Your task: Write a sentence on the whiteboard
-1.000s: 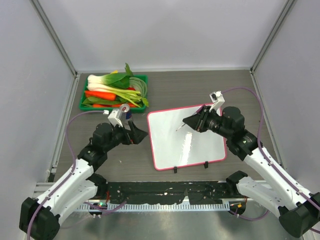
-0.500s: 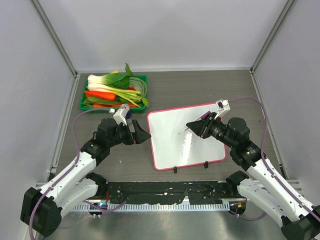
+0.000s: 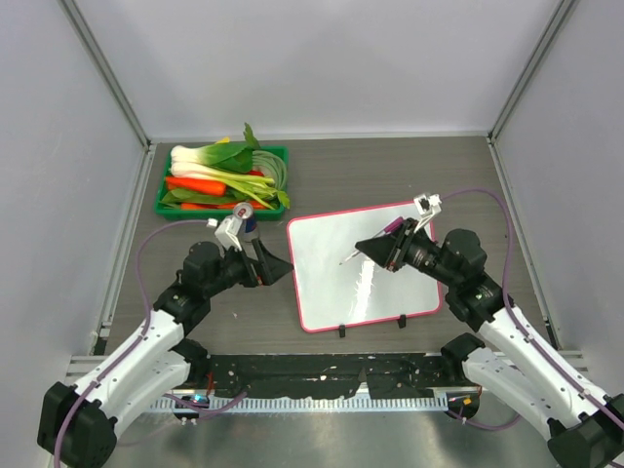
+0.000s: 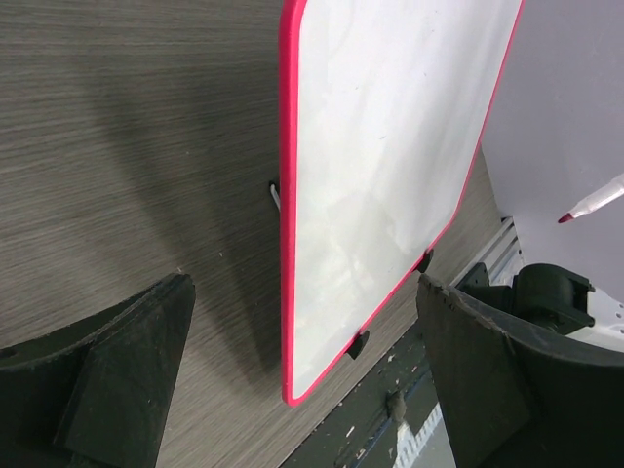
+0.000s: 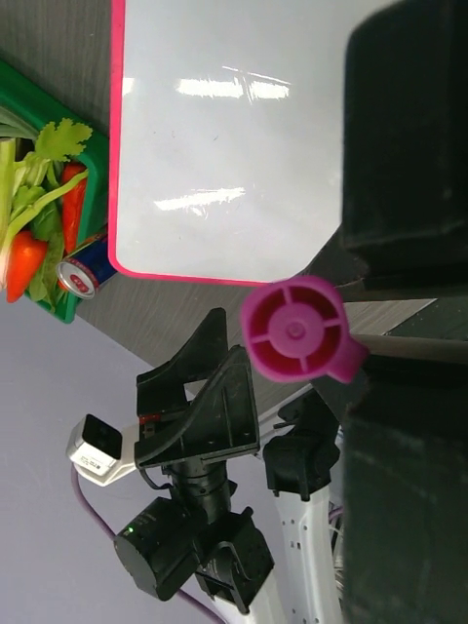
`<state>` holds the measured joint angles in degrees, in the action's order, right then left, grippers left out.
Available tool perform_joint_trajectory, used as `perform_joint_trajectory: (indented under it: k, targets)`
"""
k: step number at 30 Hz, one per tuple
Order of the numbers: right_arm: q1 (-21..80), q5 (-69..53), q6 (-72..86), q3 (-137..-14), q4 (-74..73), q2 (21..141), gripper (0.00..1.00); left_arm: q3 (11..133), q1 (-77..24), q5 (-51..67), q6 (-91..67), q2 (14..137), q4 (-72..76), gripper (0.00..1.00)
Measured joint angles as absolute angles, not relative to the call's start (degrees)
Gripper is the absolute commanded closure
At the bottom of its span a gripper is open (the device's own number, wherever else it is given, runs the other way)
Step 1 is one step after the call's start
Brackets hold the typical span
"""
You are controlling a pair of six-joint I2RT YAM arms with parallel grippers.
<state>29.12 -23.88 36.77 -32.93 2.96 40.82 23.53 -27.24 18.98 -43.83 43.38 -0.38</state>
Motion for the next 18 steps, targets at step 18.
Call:
perform_joint_trajectory:
  k: [18]
  targets:
    - [29.12, -23.94, 36.18, -30.85, 7.42, 42.96, 0.99, 25.04, -27.24, 20.99, -36.73, 48.4, -0.27, 0.0]
